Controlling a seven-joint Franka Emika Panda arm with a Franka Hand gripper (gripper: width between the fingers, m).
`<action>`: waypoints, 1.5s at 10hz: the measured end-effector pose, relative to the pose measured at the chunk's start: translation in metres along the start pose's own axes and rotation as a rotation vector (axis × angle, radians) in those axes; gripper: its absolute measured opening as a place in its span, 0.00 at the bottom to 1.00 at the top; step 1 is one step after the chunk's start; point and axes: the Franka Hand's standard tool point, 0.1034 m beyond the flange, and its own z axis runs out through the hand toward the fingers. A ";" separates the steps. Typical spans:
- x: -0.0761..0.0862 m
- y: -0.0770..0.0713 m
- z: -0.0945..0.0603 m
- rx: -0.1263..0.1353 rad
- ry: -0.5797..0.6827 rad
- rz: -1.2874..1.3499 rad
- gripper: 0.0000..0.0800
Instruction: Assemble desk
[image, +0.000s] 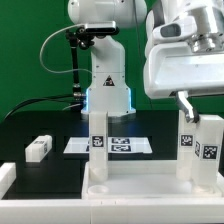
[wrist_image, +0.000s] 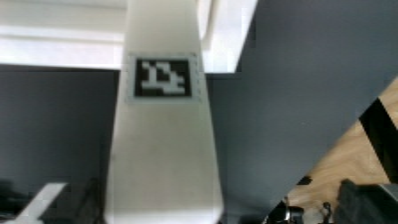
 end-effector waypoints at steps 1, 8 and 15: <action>0.001 0.004 0.002 -0.005 -0.011 0.004 0.81; -0.009 0.035 0.015 -0.017 -0.350 0.051 0.81; 0.002 0.019 0.023 -0.017 -0.562 0.162 0.81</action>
Offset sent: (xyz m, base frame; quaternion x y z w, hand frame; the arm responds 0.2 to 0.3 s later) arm 0.0000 0.0000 0.0000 0.0000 0.0000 0.0000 1.0000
